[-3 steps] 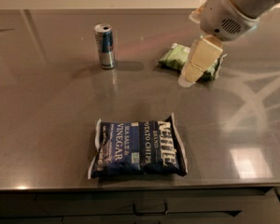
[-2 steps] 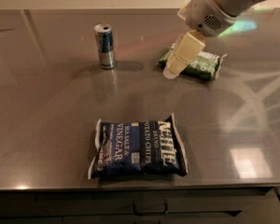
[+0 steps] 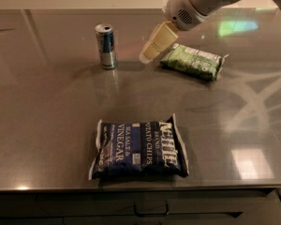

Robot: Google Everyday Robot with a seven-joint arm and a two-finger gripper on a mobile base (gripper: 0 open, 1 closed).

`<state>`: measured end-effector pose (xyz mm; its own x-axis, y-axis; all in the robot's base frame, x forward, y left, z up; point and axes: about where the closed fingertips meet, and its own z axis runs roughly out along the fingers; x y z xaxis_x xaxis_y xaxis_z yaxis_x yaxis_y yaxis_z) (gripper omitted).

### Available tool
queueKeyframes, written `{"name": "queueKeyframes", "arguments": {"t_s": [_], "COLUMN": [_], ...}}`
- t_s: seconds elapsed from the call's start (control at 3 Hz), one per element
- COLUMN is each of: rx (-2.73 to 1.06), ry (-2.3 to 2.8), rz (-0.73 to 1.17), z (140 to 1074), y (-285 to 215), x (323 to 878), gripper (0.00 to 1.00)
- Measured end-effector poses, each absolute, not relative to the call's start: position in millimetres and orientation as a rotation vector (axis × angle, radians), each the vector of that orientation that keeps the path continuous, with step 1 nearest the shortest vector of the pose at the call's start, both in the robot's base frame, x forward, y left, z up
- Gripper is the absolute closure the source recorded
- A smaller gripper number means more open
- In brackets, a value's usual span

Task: Move redbull can near blue chip bag

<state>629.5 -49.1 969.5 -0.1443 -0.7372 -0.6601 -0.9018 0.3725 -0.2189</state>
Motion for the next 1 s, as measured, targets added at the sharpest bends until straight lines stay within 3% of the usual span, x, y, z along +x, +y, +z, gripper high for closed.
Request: {"name": "queueKeyframes", "arguments": {"t_s": [1.0], "rx": [-1.335], "ry": [1.934], "rz": [0.442], "z": [940], "y": [22], "x": [697], "gripper": [0.0]}}
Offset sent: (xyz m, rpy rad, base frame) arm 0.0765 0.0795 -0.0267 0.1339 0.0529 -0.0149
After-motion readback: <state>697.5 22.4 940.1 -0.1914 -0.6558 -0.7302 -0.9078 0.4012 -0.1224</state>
